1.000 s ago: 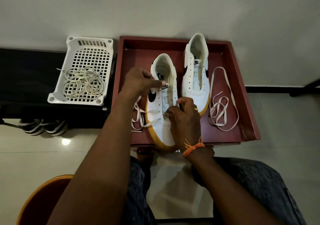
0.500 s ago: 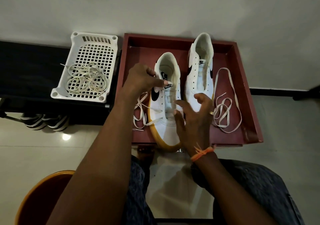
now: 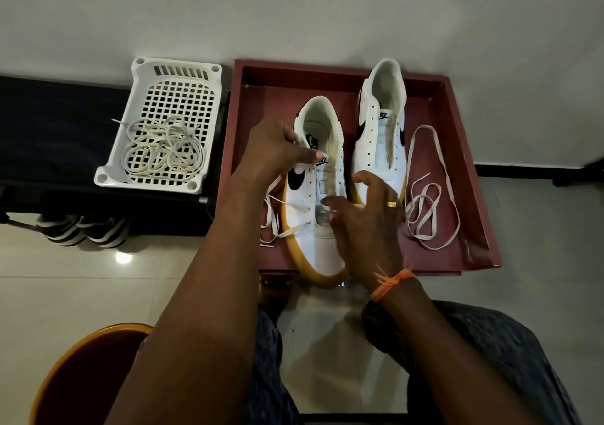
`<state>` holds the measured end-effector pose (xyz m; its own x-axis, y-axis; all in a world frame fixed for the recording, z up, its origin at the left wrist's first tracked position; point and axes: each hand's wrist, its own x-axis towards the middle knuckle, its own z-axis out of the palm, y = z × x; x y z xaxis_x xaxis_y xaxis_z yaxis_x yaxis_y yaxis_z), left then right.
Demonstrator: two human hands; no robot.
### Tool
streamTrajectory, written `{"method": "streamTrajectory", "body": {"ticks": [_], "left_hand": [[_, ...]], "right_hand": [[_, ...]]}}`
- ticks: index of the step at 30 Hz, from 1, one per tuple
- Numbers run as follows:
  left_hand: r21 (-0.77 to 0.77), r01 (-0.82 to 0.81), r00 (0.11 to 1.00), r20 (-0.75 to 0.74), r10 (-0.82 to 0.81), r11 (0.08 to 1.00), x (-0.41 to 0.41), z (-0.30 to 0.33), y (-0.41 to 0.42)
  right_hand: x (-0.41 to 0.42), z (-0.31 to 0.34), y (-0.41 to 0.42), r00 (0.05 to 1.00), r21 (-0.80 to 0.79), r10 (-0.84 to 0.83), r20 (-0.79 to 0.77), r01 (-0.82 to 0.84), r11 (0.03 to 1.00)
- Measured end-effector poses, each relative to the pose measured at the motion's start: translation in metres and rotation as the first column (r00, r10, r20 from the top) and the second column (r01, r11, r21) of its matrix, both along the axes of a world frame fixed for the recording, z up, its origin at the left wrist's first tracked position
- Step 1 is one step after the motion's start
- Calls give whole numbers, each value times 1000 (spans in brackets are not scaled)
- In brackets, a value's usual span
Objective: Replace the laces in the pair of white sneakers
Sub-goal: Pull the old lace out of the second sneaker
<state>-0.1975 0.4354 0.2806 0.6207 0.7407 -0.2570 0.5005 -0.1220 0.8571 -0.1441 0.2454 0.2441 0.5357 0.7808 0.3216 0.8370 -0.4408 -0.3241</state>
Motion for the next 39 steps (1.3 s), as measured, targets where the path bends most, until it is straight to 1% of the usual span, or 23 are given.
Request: {"method": "streamTrajectory", "body": {"ticks": [1,3,6,8,10,11,12,13,16,18,20,23,24,25,27,28,29,31,34,36,37,39], "left_hand": [[-3,1,1000,-2,-1,1000,1,0,0],[-4,1,1000,-6,-1,1000,1,2,0],[-14,-3,1000,-18,3,1000,0,3,1],[-21,-1,1000,-20,0,1000,-1,3,2],[-14,6,1000,-12,-6,1000,-1,3,4],[-7,12,1000,-13,-13,1000,0,3,3],[-4,16,1000,-16,-16,1000,0,4,3],[-5,16,1000,-21,-16,1000,0,4,3],[-12,20,999,-27,-20,1000,0,4,3],[-7,30,999,-29,-30,1000,0,4,3],[-4,34,999,-30,-34,999,-1,4,4],[-6,34,999,-36,-34,999,0,3,4],[-9,32,999,-39,-33,999,0,4,3],[-13,31,999,-41,-31,999,0,4,4],[-23,32,999,-39,-33,999,-1,4,4],[-29,33,999,-36,-34,999,-1,4,4],[-33,32,999,-32,-33,999,-1,5,4],[-33,33,999,-28,-34,999,-2,5,3],[-31,36,999,-26,-37,999,-1,5,3],[-28,38,999,-26,-39,999,-1,5,3],[-29,42,999,-23,-42,999,-2,5,3],[-29,50,998,-22,-51,998,-2,5,3]], "right_hand": [[-4,-4,4,1000,-37,-7,2,7,999],[-10,-10,12,998,-47,-55,-24,53,997],[-8,-8,10,991,74,-118,-59,122,990],[-1,-3,0,966,166,-200,-165,227,960],[9,1,-12,924,203,-284,-256,339,919],[13,3,-17,912,208,-311,-267,369,906],[14,5,-19,918,205,-309,-247,361,910],[12,7,-19,938,193,-278,-207,317,928],[-1,2,-8,993,108,-108,-36,111,988],[-6,-8,6,997,47,-67,46,64,997],[-10,-12,16,996,36,-83,25,82,996],[-9,-10,14,995,120,-96,5,94,988],[-6,-7,9,992,156,-117,-35,121,980],[-1,-5,2,981,190,-159,-116,178,966],[13,-1,-12,926,231,-252,-282,320,919],[20,2,-18,903,244,-284,-324,369,897],[25,5,-22,896,252,-289,-336,382,889],[26,10,-23,926,249,-224,-305,305,919],[10,8,-11,973,163,-76,-219,113,980],[-1,-1,2,988,115,-12,-156,30,993],[-4,-6,7,991,106,-5,-134,19,994],[-9,-14,14,985,135,-39,-165,62,989]]}}
